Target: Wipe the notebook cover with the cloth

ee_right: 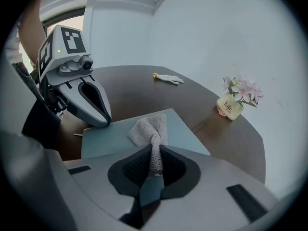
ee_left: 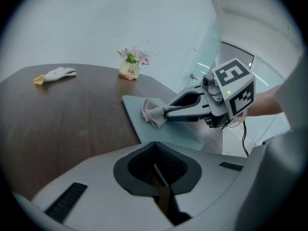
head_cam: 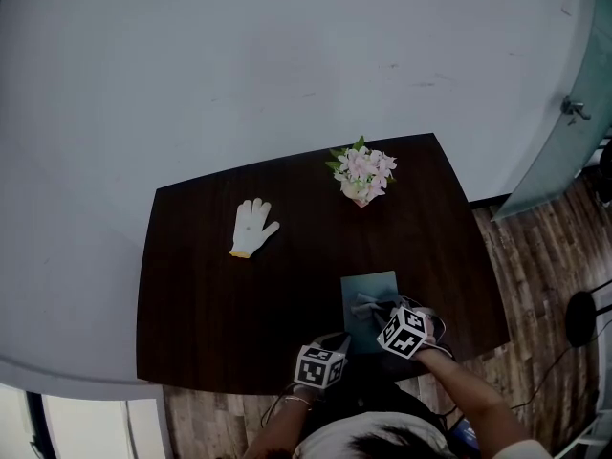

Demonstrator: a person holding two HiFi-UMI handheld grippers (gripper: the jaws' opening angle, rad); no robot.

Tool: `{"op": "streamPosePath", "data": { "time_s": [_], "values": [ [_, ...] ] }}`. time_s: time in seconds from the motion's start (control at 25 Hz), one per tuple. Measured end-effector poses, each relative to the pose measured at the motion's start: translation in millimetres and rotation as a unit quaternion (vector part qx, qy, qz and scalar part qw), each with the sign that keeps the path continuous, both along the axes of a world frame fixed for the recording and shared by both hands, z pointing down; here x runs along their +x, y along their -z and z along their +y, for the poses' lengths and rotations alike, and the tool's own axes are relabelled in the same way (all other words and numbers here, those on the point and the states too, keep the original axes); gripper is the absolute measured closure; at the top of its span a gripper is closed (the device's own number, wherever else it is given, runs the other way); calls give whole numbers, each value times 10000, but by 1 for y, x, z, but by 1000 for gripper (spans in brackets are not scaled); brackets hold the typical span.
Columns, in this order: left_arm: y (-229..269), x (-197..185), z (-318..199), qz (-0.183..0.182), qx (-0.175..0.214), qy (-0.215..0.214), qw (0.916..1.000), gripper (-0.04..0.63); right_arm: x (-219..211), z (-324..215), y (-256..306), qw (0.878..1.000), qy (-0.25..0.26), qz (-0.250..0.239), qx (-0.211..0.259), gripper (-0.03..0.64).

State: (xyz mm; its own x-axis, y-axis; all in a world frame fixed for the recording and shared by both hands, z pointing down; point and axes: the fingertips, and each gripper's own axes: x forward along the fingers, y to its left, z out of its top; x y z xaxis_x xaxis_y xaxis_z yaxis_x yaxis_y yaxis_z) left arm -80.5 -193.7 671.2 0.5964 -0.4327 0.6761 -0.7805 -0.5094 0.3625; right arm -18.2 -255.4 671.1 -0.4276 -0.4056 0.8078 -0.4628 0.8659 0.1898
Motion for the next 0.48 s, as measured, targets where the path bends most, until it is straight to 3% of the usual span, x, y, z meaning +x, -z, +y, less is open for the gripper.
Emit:
{"op": "streamPosePath", "data": {
  "time_s": [0.48],
  "values": [
    [0,4,1,6,-33,18,10000,577,44,2,-1,9990,-438,-48,11,575]
  ]
}}
